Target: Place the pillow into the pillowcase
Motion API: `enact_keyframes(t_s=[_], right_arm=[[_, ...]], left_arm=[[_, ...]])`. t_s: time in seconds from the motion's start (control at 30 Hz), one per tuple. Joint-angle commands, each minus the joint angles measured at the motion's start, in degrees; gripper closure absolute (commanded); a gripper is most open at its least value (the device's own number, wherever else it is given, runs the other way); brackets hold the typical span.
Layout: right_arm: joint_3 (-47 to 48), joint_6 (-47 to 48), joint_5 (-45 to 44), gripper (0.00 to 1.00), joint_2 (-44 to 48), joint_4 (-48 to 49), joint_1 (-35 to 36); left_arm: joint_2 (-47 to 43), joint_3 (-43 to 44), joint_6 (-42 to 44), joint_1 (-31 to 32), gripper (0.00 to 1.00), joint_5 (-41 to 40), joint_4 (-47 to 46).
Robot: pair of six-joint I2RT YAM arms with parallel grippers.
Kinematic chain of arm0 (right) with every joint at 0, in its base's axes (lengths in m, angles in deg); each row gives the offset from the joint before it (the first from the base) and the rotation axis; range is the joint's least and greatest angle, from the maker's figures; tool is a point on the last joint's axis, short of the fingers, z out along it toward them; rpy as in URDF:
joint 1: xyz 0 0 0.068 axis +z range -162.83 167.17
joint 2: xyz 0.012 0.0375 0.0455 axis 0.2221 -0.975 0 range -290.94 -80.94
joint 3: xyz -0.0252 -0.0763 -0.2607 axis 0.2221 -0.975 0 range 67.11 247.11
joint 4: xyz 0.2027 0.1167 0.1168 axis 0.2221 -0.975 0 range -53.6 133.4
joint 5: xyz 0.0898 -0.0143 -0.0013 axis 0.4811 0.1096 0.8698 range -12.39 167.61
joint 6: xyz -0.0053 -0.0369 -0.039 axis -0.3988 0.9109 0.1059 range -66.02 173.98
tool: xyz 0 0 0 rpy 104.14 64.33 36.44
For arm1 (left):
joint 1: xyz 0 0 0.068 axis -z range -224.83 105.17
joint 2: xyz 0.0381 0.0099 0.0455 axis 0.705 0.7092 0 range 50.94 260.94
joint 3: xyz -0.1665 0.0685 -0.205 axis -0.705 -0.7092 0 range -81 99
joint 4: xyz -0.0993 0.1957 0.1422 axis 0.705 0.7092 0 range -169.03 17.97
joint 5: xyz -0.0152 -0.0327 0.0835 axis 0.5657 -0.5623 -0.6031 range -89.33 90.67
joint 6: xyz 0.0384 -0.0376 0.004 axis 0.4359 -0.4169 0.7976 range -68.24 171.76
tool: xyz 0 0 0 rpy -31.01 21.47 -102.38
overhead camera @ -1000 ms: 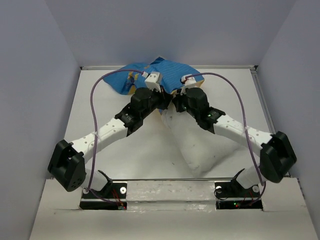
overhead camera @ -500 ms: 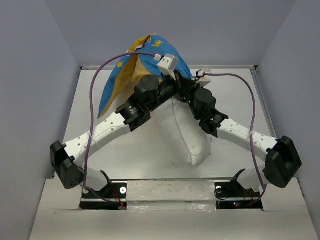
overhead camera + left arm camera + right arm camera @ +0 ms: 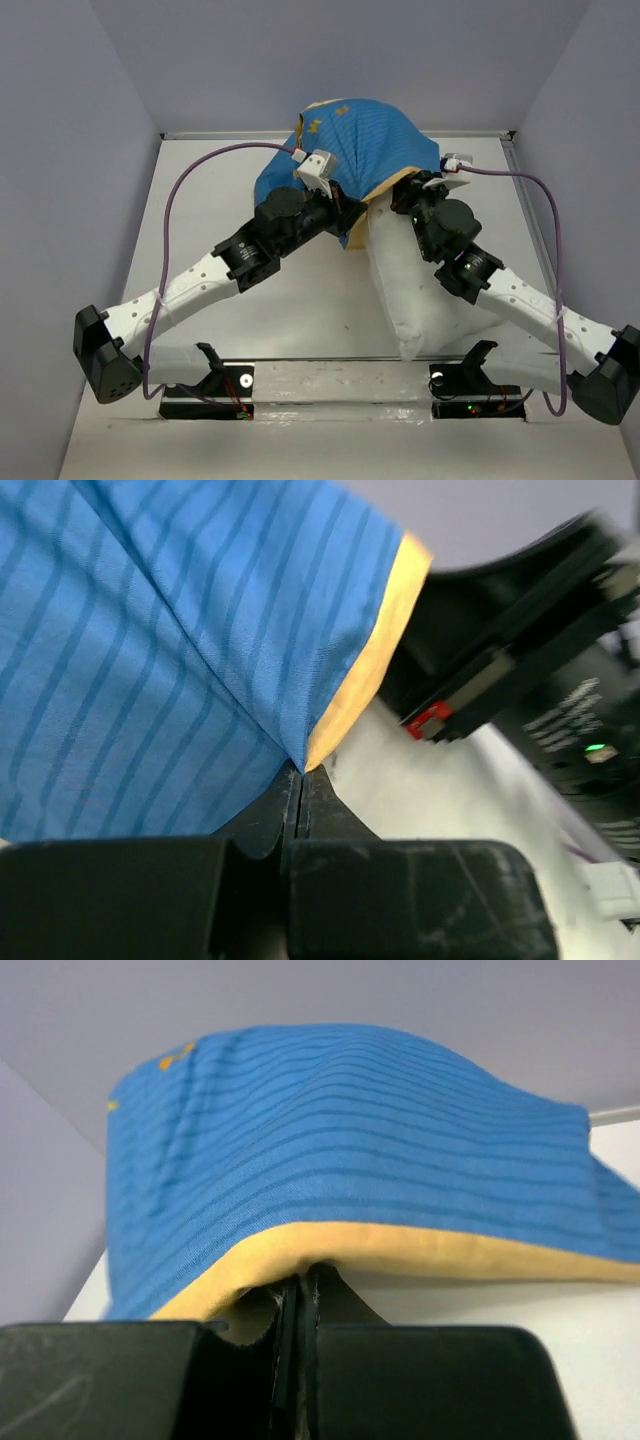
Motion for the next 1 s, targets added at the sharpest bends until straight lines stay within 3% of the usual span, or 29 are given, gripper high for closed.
enact_keyframes(t_s=[0.0,0.1,0.2,0.37,0.4,0.43,0.47,0.57,0.6,0.67,0.8,0.97], right_arm=[[3.72,0.82,0.53,1.00,-2.44,11.94,1.28],[8.12,4.68,-2.01,1.00,-12.98,12.80,0.49],[10.68,3.74,1.75,1.00,-20.90,13.25,-2.23],[6.73,-4.52,13.34,1.00,-20.58,9.05,-2.24],[4.89,-5.23,16.32,1.00,-20.22,8.24,-2.24],[4.09,-5.85,21.40,1.00,-19.26,7.10,-2.24],[3.39,-6.46,22.76,0.96,-18.38,3.70,-2.24],[-0.21,-6.65,26.98,0.60,-12.26,-3.59,-2.24],[-1.35,-6.38,26.90,0.39,-10.31,-5.72,-2.24],[-1.10,-5.24,25.33,0.21,-4.96,-14.64,-2.24],[0.48,-2.78,22.78,0.24,0.94,-25.94,-2.24],[1.62,-0.58,20.83,0.41,2.19,-30.78,-2.24]], left_arm=[[1.74,-0.52,-0.22,0.49,1.00,3.24,3.04],[-0.45,-2.98,-1.28,2.50,1.00,6.77,3.21],[-3.00,-7.53,-4.16,4.18,1.00,9.83,1.04],[-5.73,-15.38,-8.04,4.00,0.99,14.24,-7.50],[-6.00,-15.30,-8.05,4.00,0.91,14.33,-8.73],[-6.09,-15.03,-7.87,3.92,0.69,14.59,-9.09],[-6.09,-13.81,-7.61,3.83,0.62,15.29,-9.35],[-7.75,-11.17,-6.12,3.74,0.45,14.52,-8.56],[-9.06,-9.34,-5.76,3.74,0.42,13.81,-7.43],[-10.21,-5.48,-3.84,3.65,0.35,10.40,-3.06],[-9.87,-0.45,-0.67,3.39,0.34,1.69,2.68],[-2.94,5.18,3.90,1.63,0.34,-13.42,13.31]])
